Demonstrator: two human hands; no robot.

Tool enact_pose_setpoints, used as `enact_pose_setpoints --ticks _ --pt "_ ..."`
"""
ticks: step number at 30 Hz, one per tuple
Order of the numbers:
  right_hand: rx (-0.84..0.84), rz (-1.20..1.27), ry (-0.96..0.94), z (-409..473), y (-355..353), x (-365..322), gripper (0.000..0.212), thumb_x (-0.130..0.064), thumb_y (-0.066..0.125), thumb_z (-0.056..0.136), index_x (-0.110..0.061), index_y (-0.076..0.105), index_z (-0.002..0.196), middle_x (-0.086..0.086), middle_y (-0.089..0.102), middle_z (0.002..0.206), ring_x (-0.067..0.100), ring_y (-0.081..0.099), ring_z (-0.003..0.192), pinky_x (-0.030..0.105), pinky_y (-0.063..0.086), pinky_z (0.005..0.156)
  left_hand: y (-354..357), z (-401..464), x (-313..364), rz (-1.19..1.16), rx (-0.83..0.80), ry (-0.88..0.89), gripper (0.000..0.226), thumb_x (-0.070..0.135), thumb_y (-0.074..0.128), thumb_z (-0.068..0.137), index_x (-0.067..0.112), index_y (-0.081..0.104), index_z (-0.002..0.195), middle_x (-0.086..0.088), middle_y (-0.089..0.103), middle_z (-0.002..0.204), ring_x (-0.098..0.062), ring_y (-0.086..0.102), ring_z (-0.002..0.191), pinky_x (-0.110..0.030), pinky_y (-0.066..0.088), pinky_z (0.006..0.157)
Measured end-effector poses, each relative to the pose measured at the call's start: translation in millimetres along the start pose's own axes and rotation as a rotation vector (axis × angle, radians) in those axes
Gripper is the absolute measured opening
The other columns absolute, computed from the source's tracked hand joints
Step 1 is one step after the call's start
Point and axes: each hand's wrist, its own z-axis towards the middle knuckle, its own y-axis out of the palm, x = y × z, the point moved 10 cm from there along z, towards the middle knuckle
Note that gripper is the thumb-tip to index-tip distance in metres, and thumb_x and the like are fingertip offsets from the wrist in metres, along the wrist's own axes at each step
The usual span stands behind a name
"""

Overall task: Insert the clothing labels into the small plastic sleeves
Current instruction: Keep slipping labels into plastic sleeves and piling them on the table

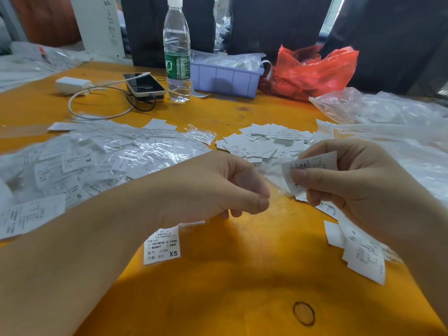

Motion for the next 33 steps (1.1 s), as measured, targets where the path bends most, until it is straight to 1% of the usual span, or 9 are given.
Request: enact_pose_setpoints --ticks 2,4,6,9,10,15,24,27,33 --pt "0.018 -0.016 -0.02 0.0 -0.6 -1.3 0.024 -0.027 0.079 0.053 -0.012 0.075 0.072 0.01 0.065 0.066 0.019 0.057 0.052 0.024 0.051 0.049 -1.7 0.4 2.0 -0.019 0.045 0.012 0.027 0.044 0.074 0.068 0.025 0.073 0.087 0.006 0.072 0.079 -0.005 0.064 0.068 -0.023 0.054 0.063" --pt "0.019 -0.025 -0.043 -0.3 0.9 -3.4 0.023 -0.028 0.078 0.055 -0.012 0.075 0.071 0.009 0.066 0.066 0.019 0.057 0.053 0.023 0.052 0.049 -8.2 1.2 5.3 -0.103 0.149 0.045 0.039 0.05 0.068 0.061 0.022 0.072 0.088 0.005 0.073 0.078 -0.007 0.065 0.068 -0.023 0.055 0.061" --pt "0.013 -0.024 -0.057 -0.7 3.9 -4.3 0.023 -0.027 0.077 0.056 -0.011 0.074 0.072 0.009 0.066 0.066 0.019 0.057 0.053 0.023 0.052 0.049 -12.1 0.8 7.6 -0.169 0.241 0.083 0.035 0.047 0.069 0.065 0.019 0.071 0.086 0.004 0.072 0.074 -0.008 0.064 0.065 -0.023 0.054 0.059" --pt "0.001 -0.025 -0.074 -2.1 8.1 -5.1 0.023 -0.026 0.076 0.058 -0.009 0.074 0.074 0.01 0.067 0.066 0.019 0.059 0.054 0.023 0.052 0.05 -10.8 -0.9 11.4 -0.19 0.307 0.141 0.012 0.028 0.071 0.083 0.016 0.07 0.081 0.003 0.07 0.068 -0.007 0.062 0.061 -0.022 0.052 0.057" --pt "-0.011 -0.024 -0.077 -2.6 9.5 -5.4 0.022 -0.026 0.076 0.059 -0.01 0.075 0.075 0.011 0.067 0.068 0.019 0.06 0.055 0.023 0.052 0.051 -11.4 -1.8 11.8 -0.177 0.325 0.153 0.01 0.025 0.07 0.086 0.017 0.07 0.079 0.004 0.07 0.067 -0.006 0.062 0.06 -0.022 0.052 0.056" --pt "-0.05 -0.052 -0.069 -3.0 9.1 -5.1 0.023 -0.03 0.074 0.062 -0.015 0.078 0.08 0.012 0.069 0.075 0.021 0.061 0.062 0.025 0.054 0.054 -14.5 -3.6 13.2 -0.177 0.346 0.166 0.011 0.022 0.069 0.087 0.014 0.07 0.081 0.003 0.07 0.068 -0.005 0.061 0.06 -0.022 0.052 0.056" --pt "-0.029 -0.114 -0.148 -4.7 10.4 -11.8 0.024 -0.032 0.071 0.066 -0.015 0.078 0.082 0.01 0.069 0.069 0.019 0.061 0.058 0.025 0.052 0.052 -10.6 -5.7 18.0 -0.155 0.3 0.18 0.008 0.022 0.073 0.084 0.015 0.07 0.082 -0.004 0.071 0.074 -0.008 0.063 0.063 -0.024 0.052 0.058" --pt "-0.025 -0.129 -0.163 -5.1 11.2 -11.7 0.023 -0.03 0.069 0.068 -0.015 0.078 0.082 0.012 0.069 0.07 0.019 0.06 0.058 0.025 0.052 0.052 -8.4 -5.0 19.1 -0.139 0.288 0.183 0.009 0.019 0.074 0.083 0.016 0.068 0.078 0.001 0.069 0.069 -0.007 0.062 0.062 -0.023 0.051 0.057" --pt "-0.022 -0.171 -0.188 -5.2 12.0 -11.3 0.016 -0.026 0.068 0.078 -0.017 0.077 0.088 0.01 0.07 0.072 0.018 0.062 0.06 0.028 0.053 0.053 -14.4 -5.5 17.8 -0.17 0.337 0.181 0.015 0.017 0.074 0.08 0.005 0.065 0.079 0.001 0.064 0.066 -0.006 0.059 0.057 -0.016 0.047 0.052"
